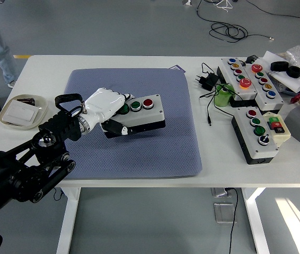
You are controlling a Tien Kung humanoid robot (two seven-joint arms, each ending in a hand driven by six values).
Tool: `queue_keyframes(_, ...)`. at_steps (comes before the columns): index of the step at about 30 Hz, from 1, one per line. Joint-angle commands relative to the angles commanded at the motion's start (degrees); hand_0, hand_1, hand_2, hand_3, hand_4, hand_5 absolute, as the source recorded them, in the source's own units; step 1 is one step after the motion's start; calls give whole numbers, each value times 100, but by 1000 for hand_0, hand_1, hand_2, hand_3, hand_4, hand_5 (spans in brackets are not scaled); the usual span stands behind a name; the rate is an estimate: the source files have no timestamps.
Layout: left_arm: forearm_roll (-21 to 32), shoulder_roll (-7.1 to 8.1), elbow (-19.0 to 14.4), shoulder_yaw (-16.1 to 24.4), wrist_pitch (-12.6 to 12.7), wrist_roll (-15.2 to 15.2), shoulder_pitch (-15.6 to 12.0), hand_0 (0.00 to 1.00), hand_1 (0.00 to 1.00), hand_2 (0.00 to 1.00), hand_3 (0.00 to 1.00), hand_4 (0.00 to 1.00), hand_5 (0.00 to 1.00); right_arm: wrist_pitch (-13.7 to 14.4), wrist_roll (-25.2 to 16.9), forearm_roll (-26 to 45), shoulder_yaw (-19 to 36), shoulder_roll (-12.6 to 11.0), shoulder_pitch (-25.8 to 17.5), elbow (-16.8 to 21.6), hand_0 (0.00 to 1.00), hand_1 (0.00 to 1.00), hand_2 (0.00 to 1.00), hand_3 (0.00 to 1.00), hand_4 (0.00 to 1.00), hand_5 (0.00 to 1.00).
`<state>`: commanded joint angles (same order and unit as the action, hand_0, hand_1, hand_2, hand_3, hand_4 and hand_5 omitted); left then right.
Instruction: Pick up the button,place it on the desk,press the button,press the button
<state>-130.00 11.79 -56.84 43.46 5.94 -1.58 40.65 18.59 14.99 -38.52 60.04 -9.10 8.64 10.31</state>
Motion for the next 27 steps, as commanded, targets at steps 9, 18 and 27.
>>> queue_keyframes(9, 0, 2, 91, -120, -178, 43, 8, 318, 457, 438, 431, 678, 2, -6, -1, 9, -13, -3, 0, 0, 787, 797, 817, 751, 412, 479)
queue_keyframes(18, 0, 22, 109, -223, 75, 185, 66, 458, 545, 534, 506, 684, 2, -5, -4, 2, 1, -6, 9, 0, 787, 797, 817, 751, 412, 479)
queue_keyframes(27, 0, 47, 164, -320, 158, 269, 79, 440, 538, 541, 520, 717, 2, -3, 3, -6, 3, -6, 3, 0, 787, 797, 817, 751, 412, 479)
